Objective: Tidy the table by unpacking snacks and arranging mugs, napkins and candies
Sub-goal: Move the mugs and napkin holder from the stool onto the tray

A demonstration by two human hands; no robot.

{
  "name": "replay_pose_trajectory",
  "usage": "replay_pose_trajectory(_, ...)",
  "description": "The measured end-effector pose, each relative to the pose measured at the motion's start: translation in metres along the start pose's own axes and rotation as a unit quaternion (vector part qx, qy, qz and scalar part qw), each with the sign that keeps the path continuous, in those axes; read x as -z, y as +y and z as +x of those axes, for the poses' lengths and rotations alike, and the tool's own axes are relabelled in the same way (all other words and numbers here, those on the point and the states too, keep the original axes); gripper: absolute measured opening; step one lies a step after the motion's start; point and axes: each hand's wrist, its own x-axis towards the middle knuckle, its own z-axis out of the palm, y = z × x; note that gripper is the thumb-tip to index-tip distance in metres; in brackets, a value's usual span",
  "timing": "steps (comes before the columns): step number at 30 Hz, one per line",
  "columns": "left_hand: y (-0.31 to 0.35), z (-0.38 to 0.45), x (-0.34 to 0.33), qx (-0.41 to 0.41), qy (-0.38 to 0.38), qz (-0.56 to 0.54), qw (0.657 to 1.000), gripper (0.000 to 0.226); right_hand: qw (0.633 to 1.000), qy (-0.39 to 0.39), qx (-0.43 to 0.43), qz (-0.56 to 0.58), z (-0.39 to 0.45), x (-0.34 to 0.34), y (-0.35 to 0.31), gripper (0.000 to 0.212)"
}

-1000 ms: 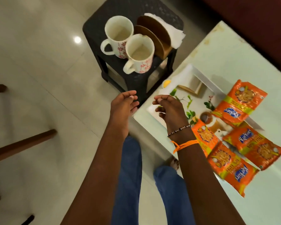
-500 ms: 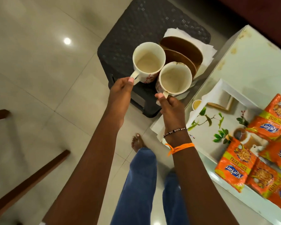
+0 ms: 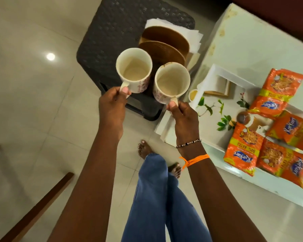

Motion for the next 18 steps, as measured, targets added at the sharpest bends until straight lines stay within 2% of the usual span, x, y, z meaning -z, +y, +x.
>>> replay_pose_trajectory(8,-0.034,-0.08,-0.024,0.0,-0.047,-0.027,0.999,0.011,0.999,0.042,0.004,-0.002,-0.035,0.085,0.049,0.019)
replay_pose_trajectory(13,-0.041,-0.105,-0.063,0.0,-0.091,0.007,0.996,0.018,0.993,0.091,-0.035,0.068,-0.039,0.119,0.073,0.016)
replay_pose_trajectory(18,-0.041,-0.122,-0.098,0.006,-0.137,0.025,0.99,0.013,0.981,0.118,-0.065,0.139,-0.036,0.131,0.094,0.013)
